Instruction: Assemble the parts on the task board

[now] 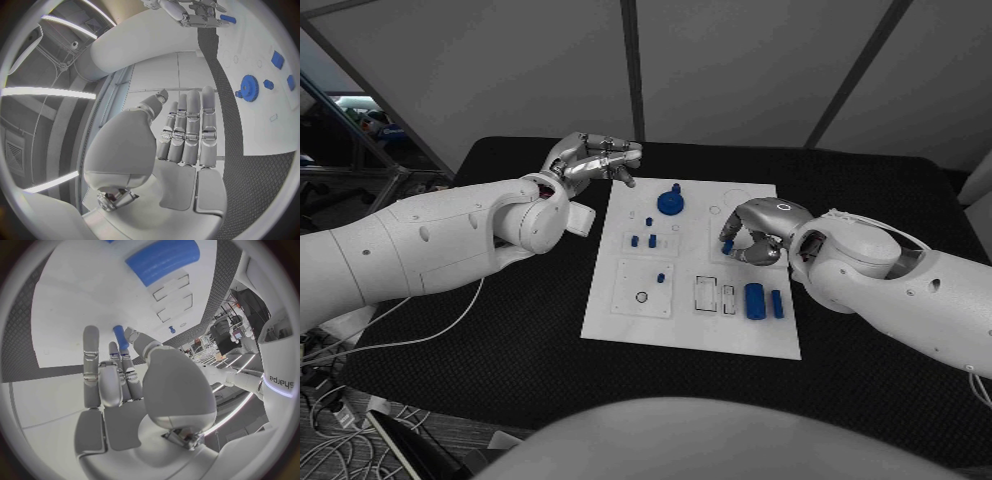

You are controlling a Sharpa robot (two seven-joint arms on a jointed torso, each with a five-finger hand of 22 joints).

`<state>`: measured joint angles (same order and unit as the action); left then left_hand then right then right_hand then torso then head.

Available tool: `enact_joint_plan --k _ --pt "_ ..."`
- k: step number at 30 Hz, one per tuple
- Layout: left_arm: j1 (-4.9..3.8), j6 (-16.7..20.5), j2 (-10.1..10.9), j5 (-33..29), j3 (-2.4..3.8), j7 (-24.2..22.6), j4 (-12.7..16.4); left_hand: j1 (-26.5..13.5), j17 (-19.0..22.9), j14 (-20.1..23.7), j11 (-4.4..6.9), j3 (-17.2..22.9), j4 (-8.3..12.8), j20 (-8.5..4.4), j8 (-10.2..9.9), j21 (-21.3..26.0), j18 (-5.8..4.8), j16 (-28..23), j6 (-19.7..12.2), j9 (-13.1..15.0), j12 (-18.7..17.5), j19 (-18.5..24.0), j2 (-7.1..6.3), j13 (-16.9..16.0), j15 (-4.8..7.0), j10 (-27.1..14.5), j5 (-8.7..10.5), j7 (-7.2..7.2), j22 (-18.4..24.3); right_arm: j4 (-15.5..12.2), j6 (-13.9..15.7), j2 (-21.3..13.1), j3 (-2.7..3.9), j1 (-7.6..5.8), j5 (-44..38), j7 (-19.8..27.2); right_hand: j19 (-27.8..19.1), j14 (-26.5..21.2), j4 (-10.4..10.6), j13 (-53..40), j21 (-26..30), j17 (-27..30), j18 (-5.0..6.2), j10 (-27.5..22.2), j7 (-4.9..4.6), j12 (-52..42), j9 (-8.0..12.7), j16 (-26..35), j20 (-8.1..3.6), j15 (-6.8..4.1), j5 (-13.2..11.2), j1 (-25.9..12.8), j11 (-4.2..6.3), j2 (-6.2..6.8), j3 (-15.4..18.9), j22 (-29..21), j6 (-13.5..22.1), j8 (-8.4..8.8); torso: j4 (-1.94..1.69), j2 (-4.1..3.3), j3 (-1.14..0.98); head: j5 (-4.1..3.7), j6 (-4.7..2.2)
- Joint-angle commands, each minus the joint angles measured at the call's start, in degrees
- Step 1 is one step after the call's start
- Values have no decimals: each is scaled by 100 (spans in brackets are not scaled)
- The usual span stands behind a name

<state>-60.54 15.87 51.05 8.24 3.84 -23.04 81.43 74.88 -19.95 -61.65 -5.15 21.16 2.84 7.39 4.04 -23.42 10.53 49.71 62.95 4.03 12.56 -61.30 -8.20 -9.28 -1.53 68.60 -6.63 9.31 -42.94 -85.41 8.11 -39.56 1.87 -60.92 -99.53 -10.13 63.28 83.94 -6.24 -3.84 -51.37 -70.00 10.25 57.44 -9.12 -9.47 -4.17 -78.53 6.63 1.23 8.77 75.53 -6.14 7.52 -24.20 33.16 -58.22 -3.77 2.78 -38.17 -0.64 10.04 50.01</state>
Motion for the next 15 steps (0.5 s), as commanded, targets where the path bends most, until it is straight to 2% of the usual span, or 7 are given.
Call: enact_joint_plan --k 1,6,11,15 --pt "-12 -64 -3 -13 6 -34 13 -14 8 16 -6 -34 -4 20 -11 33 -18 -38 -29 1 -25 -9 54 -8 -11 -28 18 -9 5 3 -109 18 -6 -4 -79 -18 33 173 17 3 28 4 41 74 -5 -42 -10 1 -18 -4 -14 34 -2 -65 12 -12 -57 -39 -1 3 -1 -12 -1" --pt "-12 -62 -4 -13 6 -31 13 -14 8 16 -6 -34 -4 20 -11 33 -18 -38 -29 1 -25 -9 54 -8 -11 -28 18 -9 5 34 -106 47 -16 3 -80 -18 67 174 40 0 29 15 41 209 -2 -113 -26 7 -30 -21 -13 59 16 -124 -24 -27 -157 -67 -9 2 2 -9 -1" --pt "-12 -63 -7 -13 6 -28 6 -9 10 21 -6 -34 -5 22 -9 42 -17 -44 -29 2 -23 -8 64 -9 -11 -31 17 -9 12 49 -36 76 -20 12 -80 -13 112 183 73 -13 17 -4 43 460 45 -207 -54 -5 -55 -78 -30 98 82 -231 -110 -38 -330 -124 0 2 -4 -1 -1" --pt "-12 -67 -11 -13 6 -23 2 -8 11 21 -6 -34 -6 22 -9 43 -17 -44 -29 2 -22 -8 65 -9 -11 -32 17 -9 13 60 60 86 -21 15 -119 -57 144 199 85 -25 4 -53 42 657 84 -258 -74 -37 -89 -138 -274 167 141 -359 -211 -44 -458 -164 1 0 0 -10 -1"
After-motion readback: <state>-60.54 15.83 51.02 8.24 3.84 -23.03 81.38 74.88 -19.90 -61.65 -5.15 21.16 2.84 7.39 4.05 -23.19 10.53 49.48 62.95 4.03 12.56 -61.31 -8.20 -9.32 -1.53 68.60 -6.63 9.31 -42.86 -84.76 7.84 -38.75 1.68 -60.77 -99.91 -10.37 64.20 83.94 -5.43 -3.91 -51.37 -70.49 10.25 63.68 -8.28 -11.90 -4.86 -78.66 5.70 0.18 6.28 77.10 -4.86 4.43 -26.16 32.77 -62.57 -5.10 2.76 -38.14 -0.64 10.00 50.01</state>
